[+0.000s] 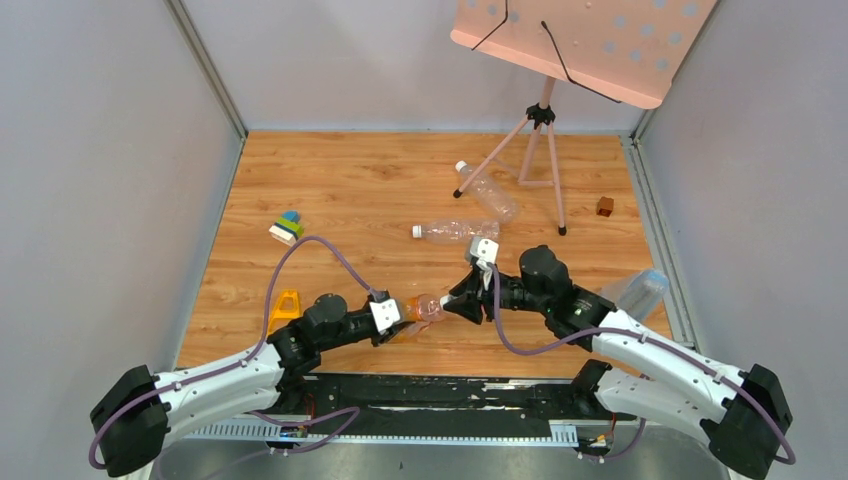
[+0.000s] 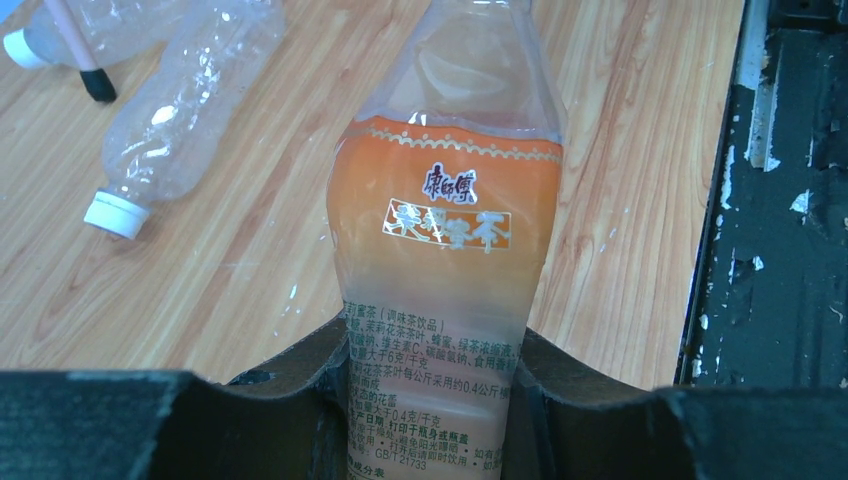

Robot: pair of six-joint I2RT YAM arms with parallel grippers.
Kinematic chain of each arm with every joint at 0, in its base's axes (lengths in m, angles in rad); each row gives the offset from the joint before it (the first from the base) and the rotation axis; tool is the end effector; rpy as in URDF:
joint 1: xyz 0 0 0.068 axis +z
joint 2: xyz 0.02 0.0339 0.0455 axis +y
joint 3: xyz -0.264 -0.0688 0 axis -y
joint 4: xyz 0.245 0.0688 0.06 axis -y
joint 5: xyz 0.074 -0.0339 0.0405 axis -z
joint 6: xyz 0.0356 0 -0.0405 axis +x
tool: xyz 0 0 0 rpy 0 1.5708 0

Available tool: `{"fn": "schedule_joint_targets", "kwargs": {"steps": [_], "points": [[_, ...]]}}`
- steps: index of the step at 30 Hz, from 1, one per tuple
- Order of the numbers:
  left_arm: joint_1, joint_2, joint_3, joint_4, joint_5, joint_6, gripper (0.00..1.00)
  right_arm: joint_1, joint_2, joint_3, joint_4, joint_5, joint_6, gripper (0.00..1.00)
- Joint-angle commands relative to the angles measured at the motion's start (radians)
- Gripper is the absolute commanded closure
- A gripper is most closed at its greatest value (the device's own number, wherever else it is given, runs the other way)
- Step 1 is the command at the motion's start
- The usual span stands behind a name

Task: Unscrew the bottle caps
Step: Unscrew the bottle cap from the plastic bottle.

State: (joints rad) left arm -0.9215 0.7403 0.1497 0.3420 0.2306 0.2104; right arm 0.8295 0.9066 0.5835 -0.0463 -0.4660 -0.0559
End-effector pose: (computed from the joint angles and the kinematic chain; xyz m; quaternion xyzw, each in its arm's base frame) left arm 0.0947 -0.1382 0.1782 0.4801 0.6239 -0.2974 0.5401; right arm 0.1282 0.1637 0.2623 -0.4618 0.6694 0.3839 0.4375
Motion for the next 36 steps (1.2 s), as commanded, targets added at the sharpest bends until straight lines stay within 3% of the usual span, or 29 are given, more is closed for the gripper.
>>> {"fn": "schedule_joint_targets", "kwargs": {"steps": [1, 4, 12, 23, 36], "points": [[0.005, -0.014, 0.015, 0.006, -0.022, -0.018, 1.00, -0.006, -0.032, 0.011, 0.019, 0.144, 0.078, 0.45], [0.005, -0.017, 0.014, 0.008, -0.025, -0.018, 1.00, -0.006, -0.042, 0.029, -0.019, 0.206, 0.177, 0.29], [0.004, -0.014, 0.016, 0.007, -0.018, -0.020, 1.00, -0.008, -0.066, 0.064, -0.106, 0.280, 0.482, 0.11], [0.005, -0.031, 0.011, 0.004, -0.020, -0.024, 1.00, -0.008, -0.037, 0.095, -0.176, 0.276, 0.681, 0.25], [0.005, -0.031, 0.011, 0.005, -0.018, -0.024, 1.00, -0.009, -0.032, 0.081, -0.176, 0.256, 0.724, 0.29]]}}
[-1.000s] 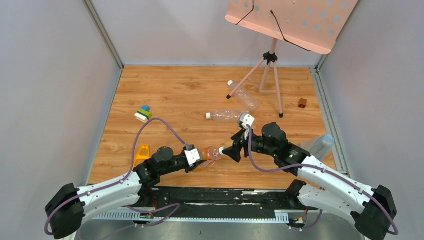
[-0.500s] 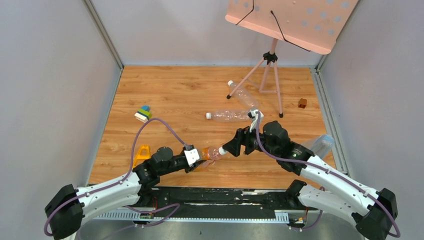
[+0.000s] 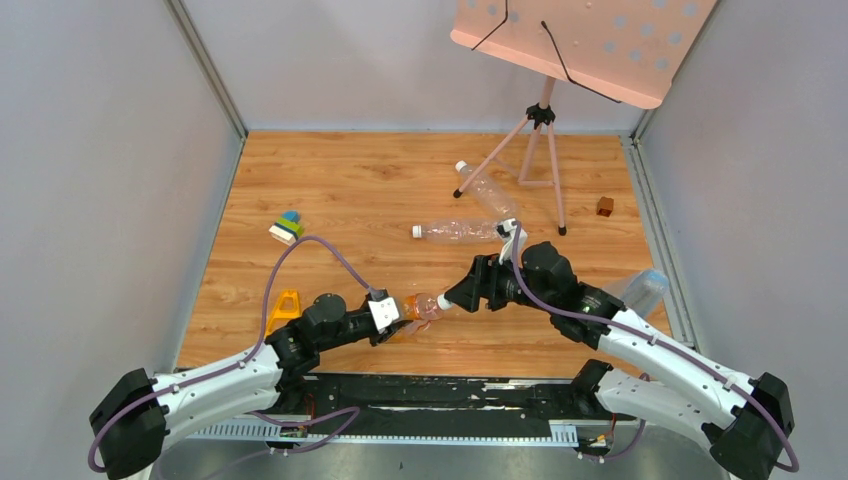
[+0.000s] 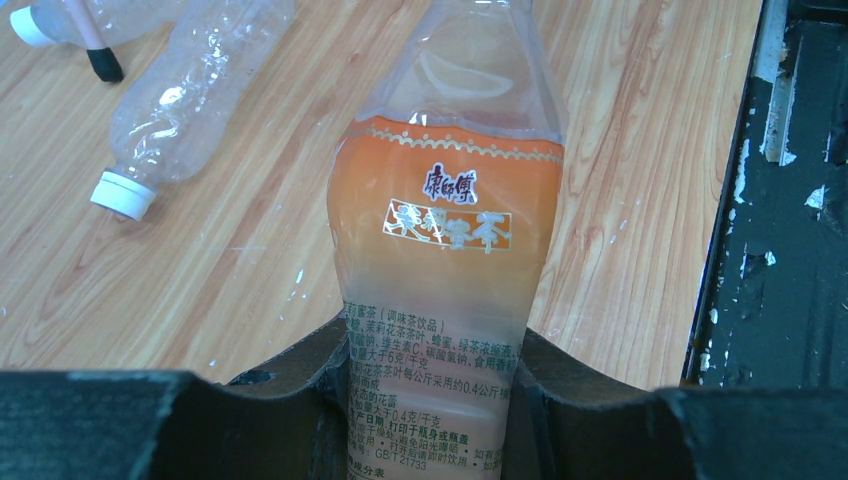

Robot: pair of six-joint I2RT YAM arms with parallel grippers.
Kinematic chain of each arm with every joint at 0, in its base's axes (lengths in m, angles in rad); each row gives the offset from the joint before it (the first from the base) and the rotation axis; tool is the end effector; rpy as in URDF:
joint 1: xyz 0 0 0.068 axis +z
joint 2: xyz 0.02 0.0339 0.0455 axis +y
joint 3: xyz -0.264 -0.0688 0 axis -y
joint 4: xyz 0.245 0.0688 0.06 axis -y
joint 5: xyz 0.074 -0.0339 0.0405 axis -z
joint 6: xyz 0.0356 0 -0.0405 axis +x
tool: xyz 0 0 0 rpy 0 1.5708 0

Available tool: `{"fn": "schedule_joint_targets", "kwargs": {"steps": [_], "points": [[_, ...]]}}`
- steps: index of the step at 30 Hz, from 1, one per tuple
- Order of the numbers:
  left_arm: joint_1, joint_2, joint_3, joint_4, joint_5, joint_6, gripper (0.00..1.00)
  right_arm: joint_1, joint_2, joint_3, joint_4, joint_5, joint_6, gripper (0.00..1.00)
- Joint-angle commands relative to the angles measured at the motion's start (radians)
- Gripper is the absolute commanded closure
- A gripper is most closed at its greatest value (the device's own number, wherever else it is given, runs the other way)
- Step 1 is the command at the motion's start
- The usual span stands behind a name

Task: Unscrew the bottle caps
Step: Unscrew the bottle cap from the plastic bottle.

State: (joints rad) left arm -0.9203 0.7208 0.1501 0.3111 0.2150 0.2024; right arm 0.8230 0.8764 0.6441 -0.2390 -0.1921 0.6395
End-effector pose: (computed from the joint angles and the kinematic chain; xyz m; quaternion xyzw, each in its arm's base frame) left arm 0.0941 -0.1362 0.1780 0.4749 0.6323 -0.2926 0.5376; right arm 0.1313 0.1515 0.2689 -0.1277 0.8406 0.4082 0.3325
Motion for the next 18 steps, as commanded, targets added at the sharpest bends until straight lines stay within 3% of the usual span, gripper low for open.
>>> {"fn": "schedule_joint_targets", "kwargs": {"steps": [1, 18], "points": [[0.004, -0.011, 0.011, 0.036, -0.002, -0.016, 1.00, -0.002, 0.000, 0.020, 0.017, -0.019, 0.032, 0.31], [0.004, -0.006, 0.012, 0.036, -0.002, -0.018, 1.00, 0.001, 0.147, 0.105, 0.052, -0.145, 0.037, 0.49]]}}
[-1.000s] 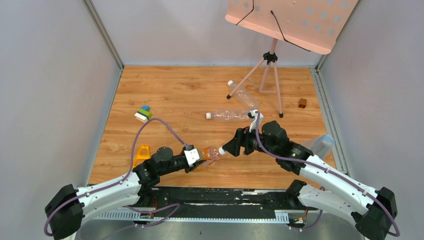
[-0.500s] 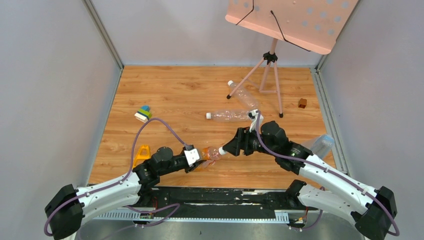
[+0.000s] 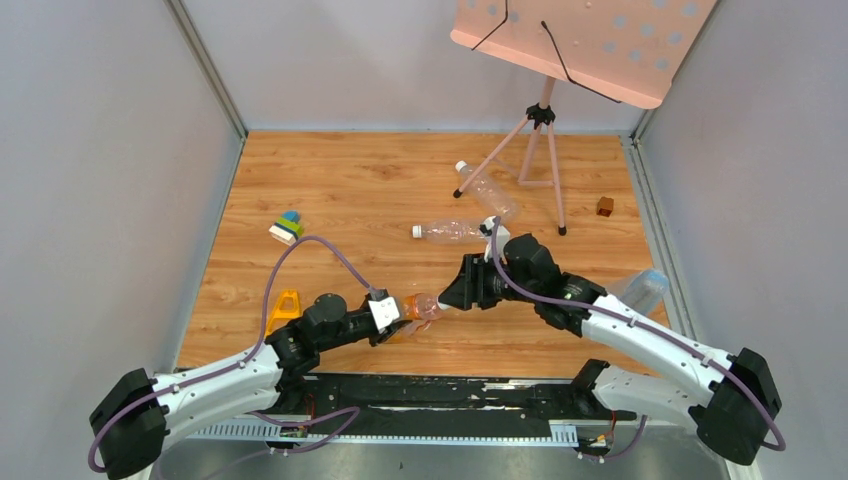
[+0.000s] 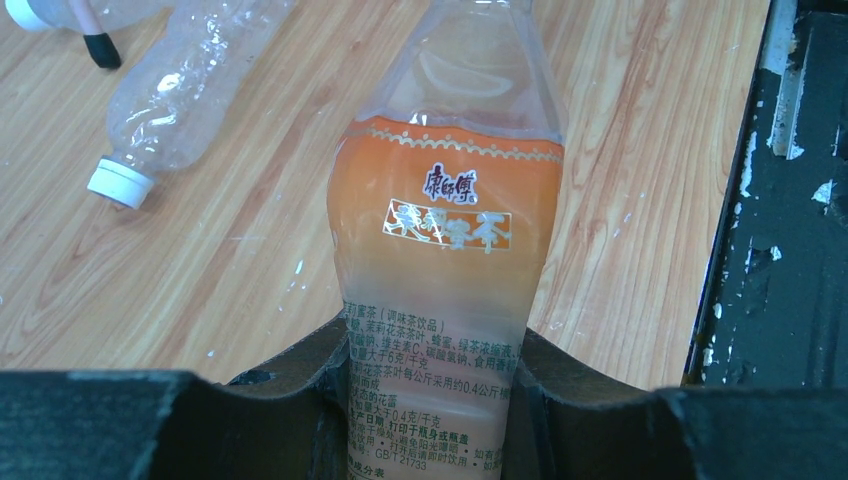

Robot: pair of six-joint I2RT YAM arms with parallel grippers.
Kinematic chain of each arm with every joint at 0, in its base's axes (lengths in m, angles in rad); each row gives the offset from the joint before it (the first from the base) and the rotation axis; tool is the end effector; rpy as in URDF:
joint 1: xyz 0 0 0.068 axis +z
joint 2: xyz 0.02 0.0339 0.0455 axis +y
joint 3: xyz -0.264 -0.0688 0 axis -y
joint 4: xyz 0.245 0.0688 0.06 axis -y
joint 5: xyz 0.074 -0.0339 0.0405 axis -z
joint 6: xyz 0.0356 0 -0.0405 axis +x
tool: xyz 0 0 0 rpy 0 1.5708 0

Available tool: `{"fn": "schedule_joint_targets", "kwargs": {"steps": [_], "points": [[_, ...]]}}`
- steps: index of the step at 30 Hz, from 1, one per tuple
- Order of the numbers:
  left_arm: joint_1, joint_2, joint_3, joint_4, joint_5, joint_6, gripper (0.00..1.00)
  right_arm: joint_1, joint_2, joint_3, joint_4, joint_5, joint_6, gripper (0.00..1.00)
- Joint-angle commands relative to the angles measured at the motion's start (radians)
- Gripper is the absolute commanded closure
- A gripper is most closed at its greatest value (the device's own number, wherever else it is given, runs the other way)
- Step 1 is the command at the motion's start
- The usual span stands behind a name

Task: Unscrew the bottle caps
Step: Unscrew the bottle cap from the plastic bottle.

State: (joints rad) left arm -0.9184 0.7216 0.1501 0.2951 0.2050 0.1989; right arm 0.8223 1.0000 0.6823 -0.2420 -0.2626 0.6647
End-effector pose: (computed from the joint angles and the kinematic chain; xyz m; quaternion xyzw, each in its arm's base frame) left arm 0.0944 -0.1356 0.1761 0.4730 0.6402 -0.2876 0.5327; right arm 0.1434 0.1680 0.2586 -0.1315 0.8597 0.4093 0.2759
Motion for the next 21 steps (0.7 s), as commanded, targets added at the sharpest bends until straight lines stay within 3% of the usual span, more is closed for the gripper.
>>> {"fn": "schedule_joint_targets", "kwargs": {"steps": [1, 7, 12, 18, 21], "points": [[0.001, -0.007, 0.012, 0.050, 0.008, -0.014, 1.00, 0.001, 0.028, 0.067, 0.067, -0.087, 0.010, 0.53], [0.001, -0.007, 0.014, 0.048, 0.005, -0.015, 1.00, 0.000, 0.035, 0.077, 0.019, -0.074, -0.049, 0.77], [0.001, -0.004, 0.014, 0.050, 0.007, -0.014, 1.00, 0.000, -0.005, 0.111, -0.073, -0.109, -0.191, 0.86], [0.001, 0.010, 0.018, 0.053, 0.011, -0.012, 1.00, 0.001, 0.000, 0.092, 0.000, -0.286, -0.500, 1.00], [0.002, 0.009, 0.017, 0.053, 0.012, -0.010, 1.00, 0.004, -0.016, 0.044, 0.099, -0.308, -0.707, 1.00]]}}
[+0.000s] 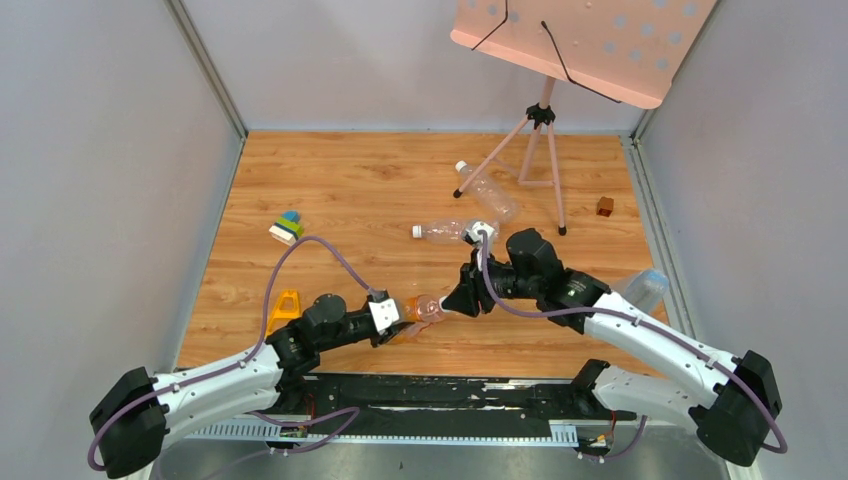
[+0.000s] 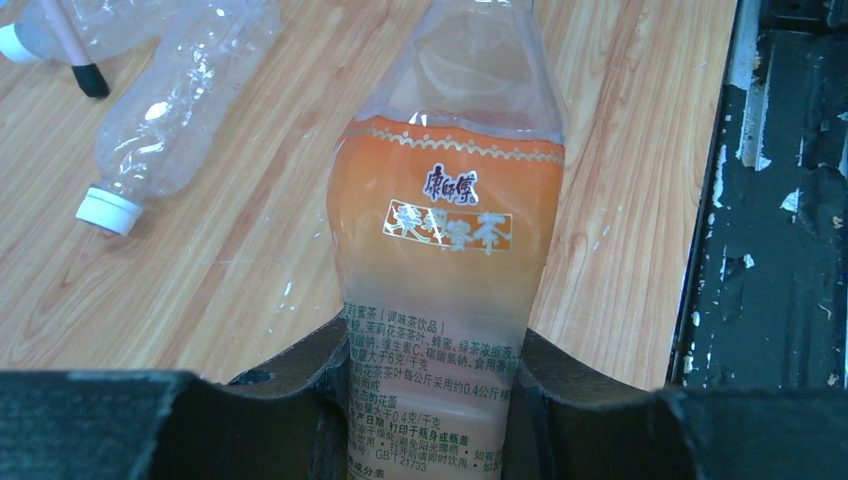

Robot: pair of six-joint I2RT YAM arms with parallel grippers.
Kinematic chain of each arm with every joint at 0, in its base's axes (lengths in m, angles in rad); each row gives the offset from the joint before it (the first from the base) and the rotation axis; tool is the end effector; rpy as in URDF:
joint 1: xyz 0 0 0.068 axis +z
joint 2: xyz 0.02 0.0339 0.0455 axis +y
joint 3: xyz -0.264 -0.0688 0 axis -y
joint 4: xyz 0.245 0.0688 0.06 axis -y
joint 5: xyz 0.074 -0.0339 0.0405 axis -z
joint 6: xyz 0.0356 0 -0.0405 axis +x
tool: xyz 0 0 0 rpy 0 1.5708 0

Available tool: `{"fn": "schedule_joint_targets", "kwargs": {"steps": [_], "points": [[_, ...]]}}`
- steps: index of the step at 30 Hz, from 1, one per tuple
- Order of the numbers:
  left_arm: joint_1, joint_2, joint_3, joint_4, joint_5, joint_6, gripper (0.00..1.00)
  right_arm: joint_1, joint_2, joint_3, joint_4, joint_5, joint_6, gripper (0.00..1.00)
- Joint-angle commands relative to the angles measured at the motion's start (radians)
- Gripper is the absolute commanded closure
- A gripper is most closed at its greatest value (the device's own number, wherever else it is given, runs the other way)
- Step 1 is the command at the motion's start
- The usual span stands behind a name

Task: Unscrew the bottle caps
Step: Unscrew the bottle cap from the plastic bottle.

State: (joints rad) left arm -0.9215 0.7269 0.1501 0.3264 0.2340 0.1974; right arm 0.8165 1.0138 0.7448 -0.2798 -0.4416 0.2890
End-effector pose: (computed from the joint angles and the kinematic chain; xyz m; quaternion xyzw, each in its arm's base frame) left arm 0.0938 -0.1373 0.1787 0.4770 0.6269 -0.3020 0.5369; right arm 0.1417 0.1731 0.2749 -0.3253 0.7937 0.4131 0.3058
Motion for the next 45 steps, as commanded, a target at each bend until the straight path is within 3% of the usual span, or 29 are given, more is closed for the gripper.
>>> {"fn": "schedule_joint_targets", "kwargs": {"steps": [1, 4, 7, 11, 12, 13, 15, 16, 21, 24, 28, 35, 45], "points": [[0.005, 0.004, 0.017, 0.022, -0.017, -0.009, 1.00, 0.012, -0.040, -0.045, 0.184, -0.137, -0.411, 1.00], [0.004, 0.001, 0.017, 0.021, -0.015, -0.009, 1.00, 0.014, -0.073, -0.091, 0.251, -0.157, -0.646, 1.00], [0.005, -0.005, 0.016, 0.020, -0.016, -0.009, 1.00, 0.015, -0.113, -0.116, 0.203, -0.263, -0.912, 1.00], [0.004, -0.008, 0.014, 0.020, -0.022, -0.007, 1.00, 0.015, -0.165, -0.137, 0.242, -0.255, -0.900, 1.00], [0.005, -0.009, 0.014, 0.020, -0.022, -0.006, 1.00, 0.013, -0.177, -0.145, 0.253, -0.248, -0.864, 0.98], [0.005, -0.008, 0.014, 0.020, -0.022, -0.005, 1.00, 0.014, -0.190, -0.155, 0.289, -0.213, -0.773, 0.90], [0.004, -0.006, 0.014, 0.021, -0.023, -0.005, 1.00, 0.014, -0.226, -0.163, 0.360, -0.079, -0.542, 0.57], [0.004, -0.005, 0.014, 0.021, -0.022, -0.005, 1.00, 0.015, -0.244, -0.165, 0.366, -0.011, -0.436, 0.49], [0.004, -0.002, 0.014, 0.024, -0.022, -0.004, 1.00, 0.013, -0.291, -0.147, 0.268, 0.134, -0.034, 0.31], [0.005, 0.002, 0.015, 0.026, -0.022, -0.005, 1.00, 0.014, -0.280, -0.131, 0.167, 0.190, 0.171, 0.32], [0.004, 0.007, 0.017, 0.025, -0.020, -0.006, 1.00, 0.013, -0.223, -0.105, 0.084, 0.210, 0.290, 0.36], [0.004, 0.008, 0.017, 0.025, -0.021, -0.006, 1.00, 0.014, -0.157, -0.038, -0.003, 0.180, 0.301, 0.38], [0.005, 0.011, 0.017, 0.026, -0.021, -0.006, 1.00, 0.014, -0.056, -0.026, 0.079, 0.086, 0.365, 0.41]]}}
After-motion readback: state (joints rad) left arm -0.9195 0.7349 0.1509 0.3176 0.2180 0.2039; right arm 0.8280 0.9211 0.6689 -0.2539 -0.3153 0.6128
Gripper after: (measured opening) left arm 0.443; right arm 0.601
